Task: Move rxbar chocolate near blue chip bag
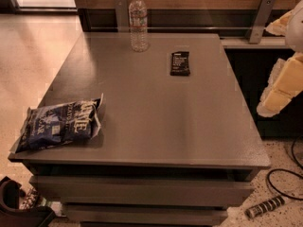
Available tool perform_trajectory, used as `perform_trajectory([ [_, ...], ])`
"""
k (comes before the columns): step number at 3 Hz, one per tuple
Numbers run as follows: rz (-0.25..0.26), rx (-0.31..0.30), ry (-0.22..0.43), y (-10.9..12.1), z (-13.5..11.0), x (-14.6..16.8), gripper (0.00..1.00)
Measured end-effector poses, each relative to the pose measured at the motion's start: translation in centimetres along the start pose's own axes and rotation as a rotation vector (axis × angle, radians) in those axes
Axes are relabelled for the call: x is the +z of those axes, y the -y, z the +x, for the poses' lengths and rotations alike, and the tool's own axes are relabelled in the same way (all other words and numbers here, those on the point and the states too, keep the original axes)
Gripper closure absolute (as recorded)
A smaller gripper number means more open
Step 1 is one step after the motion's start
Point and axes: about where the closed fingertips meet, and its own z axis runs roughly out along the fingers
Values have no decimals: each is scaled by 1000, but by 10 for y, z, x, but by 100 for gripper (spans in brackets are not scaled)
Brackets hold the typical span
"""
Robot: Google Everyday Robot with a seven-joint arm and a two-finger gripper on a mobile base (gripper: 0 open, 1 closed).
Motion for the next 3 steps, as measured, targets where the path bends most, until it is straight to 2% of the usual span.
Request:
perform_trajectory([
  [1,27,118,89,20,-5,7,0],
  [3,26,417,232,90,-61,43,0],
])
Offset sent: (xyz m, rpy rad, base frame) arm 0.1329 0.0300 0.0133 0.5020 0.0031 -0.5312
